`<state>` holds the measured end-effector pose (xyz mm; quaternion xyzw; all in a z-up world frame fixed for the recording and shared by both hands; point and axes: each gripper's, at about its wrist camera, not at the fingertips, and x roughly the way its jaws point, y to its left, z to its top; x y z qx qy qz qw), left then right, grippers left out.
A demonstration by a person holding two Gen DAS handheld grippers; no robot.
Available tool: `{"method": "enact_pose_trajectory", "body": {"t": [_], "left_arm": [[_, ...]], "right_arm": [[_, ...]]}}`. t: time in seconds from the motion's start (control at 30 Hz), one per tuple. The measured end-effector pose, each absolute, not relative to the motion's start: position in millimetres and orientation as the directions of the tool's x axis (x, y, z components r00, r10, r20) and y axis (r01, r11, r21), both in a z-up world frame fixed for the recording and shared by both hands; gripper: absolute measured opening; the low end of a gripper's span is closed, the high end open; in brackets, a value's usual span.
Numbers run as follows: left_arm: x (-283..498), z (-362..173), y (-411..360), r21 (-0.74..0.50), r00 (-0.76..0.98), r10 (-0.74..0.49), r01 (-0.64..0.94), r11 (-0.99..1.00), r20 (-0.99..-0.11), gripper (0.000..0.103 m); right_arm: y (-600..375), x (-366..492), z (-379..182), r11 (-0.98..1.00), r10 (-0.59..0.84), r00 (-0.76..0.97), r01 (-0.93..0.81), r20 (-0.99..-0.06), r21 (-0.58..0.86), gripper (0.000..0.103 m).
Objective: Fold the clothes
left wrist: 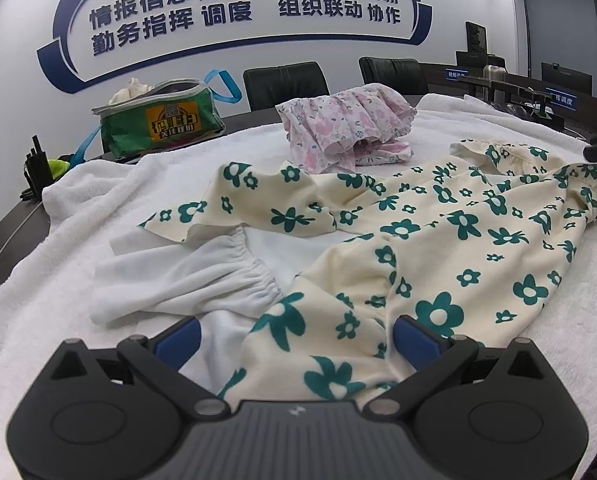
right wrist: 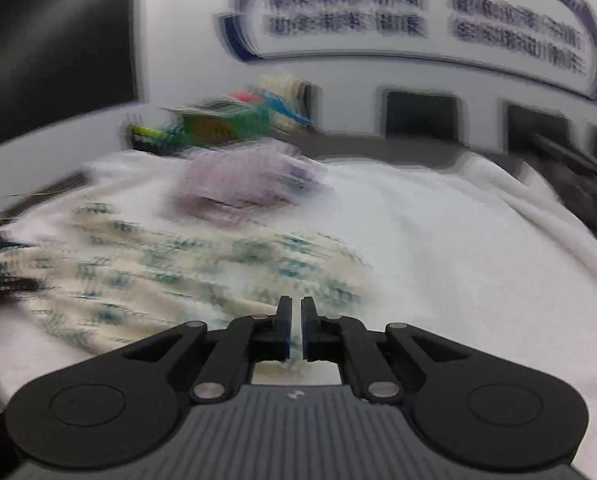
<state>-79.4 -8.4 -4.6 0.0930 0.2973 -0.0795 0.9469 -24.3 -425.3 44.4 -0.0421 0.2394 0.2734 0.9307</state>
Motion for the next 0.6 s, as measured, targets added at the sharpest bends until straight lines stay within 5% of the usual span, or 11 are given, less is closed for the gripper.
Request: {"method": "enact_pose_trajectory", "body": {"t": [0.2, 0.47, 0.6], "left_arm": [[-80, -5, -10, 0.144, 0.816, -0.087, 0.204, 0.968, -0.572, 0.103], [-81, -5, -11, 0.150, 0.818, -0.084, 0.204, 0.967, -0.569, 0.103], [-81, -5, -11, 0.151, 0.819, -0.083, 0.204, 0.967, -0.568, 0.103]], "right_arm": [[-407, -4, 6, 0.790, 0.557, 0.617, -0.600, -0.556, 0.126, 0.002], [-473, 1, 10, 0.931, 0.361, 0.773, -0.329, -0.521, 0.158, 0.004], [-468, -18, 27, 0.926, 0.374, 0.815, -0.351, -0.442, 0.136, 0.007]]}}
